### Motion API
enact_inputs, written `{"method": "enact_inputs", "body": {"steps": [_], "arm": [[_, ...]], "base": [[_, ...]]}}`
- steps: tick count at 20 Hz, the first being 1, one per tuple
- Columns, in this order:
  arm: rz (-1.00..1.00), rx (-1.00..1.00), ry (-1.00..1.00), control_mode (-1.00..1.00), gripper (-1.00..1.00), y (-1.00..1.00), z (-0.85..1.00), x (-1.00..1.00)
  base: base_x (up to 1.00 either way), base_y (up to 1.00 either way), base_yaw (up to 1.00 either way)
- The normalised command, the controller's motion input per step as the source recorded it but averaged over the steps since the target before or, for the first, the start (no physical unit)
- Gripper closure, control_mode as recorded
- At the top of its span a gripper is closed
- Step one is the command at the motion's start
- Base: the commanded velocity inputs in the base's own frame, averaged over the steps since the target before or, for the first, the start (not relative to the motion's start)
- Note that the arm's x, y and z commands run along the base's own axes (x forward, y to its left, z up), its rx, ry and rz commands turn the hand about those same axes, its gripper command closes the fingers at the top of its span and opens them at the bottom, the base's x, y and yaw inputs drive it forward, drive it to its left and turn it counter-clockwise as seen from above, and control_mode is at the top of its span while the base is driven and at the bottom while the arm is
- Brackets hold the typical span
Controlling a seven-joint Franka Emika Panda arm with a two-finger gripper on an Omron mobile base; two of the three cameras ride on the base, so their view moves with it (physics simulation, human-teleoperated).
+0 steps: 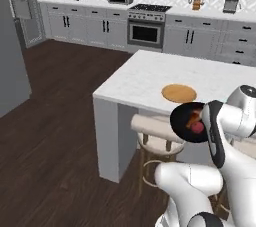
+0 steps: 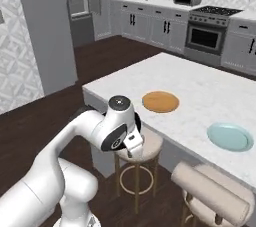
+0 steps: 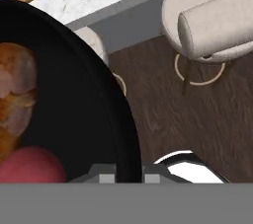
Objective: Pick the chicken drumstick and tomato from their plates and place them in the bowl. Then put the bowl in the fridge.
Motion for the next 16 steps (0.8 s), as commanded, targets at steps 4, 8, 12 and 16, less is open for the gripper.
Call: {"method": "enact_inputs", "body": {"steps": [4,8,12,16], "arm": [[0.00,0.00,0.00,1.00,1.00,0.00,0.00,0.00],[0.00,0.00,0.00,1.00,1.00,0.00,0.00,0.00],[0.00,0.00,0.00,1.00,1.00,0.00,0.00,0.00],[0.00,0.00,0.00,1.00,1.00,0.00,0.00,0.00]], "base": [[0.76,1.00,0.36],[1.00,1.00,0.03],[1.00,1.00,-0.06],[1.00,1.00,-0.23]]}}
